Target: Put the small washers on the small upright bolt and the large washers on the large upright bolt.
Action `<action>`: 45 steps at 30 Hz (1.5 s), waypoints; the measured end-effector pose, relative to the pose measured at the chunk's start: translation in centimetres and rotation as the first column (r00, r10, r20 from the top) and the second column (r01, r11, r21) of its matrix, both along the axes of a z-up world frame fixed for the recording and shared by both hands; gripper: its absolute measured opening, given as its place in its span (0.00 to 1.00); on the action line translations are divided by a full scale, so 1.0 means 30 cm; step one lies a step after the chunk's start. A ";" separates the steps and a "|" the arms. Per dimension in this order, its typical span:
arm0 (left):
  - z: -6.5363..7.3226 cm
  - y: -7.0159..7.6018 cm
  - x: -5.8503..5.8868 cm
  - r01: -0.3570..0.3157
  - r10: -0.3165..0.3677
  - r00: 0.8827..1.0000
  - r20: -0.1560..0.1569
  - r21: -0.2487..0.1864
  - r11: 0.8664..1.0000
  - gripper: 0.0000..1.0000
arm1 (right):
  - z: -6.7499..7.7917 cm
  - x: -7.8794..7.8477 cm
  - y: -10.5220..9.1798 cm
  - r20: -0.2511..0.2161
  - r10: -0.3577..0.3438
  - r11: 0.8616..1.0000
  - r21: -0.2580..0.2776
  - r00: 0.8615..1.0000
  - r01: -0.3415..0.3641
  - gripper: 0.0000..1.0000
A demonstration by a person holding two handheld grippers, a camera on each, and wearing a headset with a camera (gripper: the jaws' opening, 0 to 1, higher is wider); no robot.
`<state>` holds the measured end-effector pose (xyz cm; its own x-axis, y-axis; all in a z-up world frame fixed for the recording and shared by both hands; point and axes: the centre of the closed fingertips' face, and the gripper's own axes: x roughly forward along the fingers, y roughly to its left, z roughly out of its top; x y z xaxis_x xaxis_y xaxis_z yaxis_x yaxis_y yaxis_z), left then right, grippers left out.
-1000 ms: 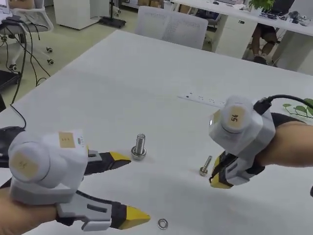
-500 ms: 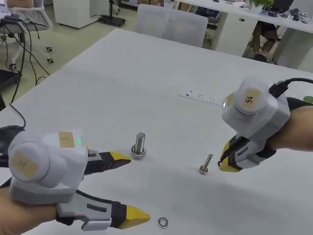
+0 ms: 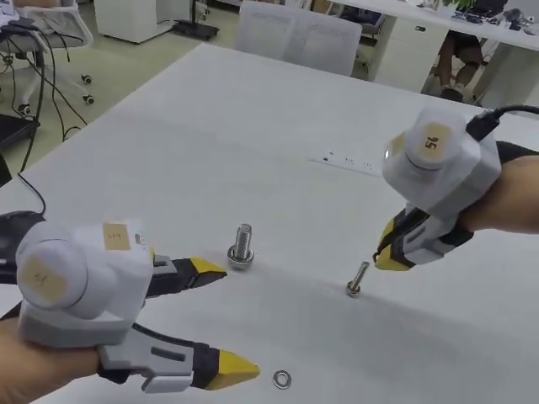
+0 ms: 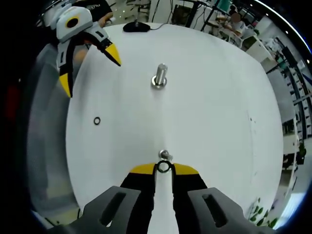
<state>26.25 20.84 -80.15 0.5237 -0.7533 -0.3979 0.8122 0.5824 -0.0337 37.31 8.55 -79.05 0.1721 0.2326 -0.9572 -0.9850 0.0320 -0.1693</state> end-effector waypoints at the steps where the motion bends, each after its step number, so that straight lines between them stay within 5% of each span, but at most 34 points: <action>1: -0.001 0.000 0.001 -0.001 0.001 1.000 -0.001 -0.002 1.000 0.67 | -0.003 0.003 0.002 0.000 0.002 1.000 -0.002 1.000 -0.002 0.13; 16: -0.010 0.002 0.017 -0.006 0.006 1.000 -0.007 -0.006 1.000 0.67 | -0.060 0.057 0.011 -0.027 0.007 1.000 -0.016 1.000 -0.008 0.13; 45: -0.026 -0.001 0.020 -0.008 0.008 1.000 -0.027 -0.003 1.000 0.67 | -0.119 0.058 -0.005 -0.070 -0.006 1.000 -0.025 0.998 0.004 0.13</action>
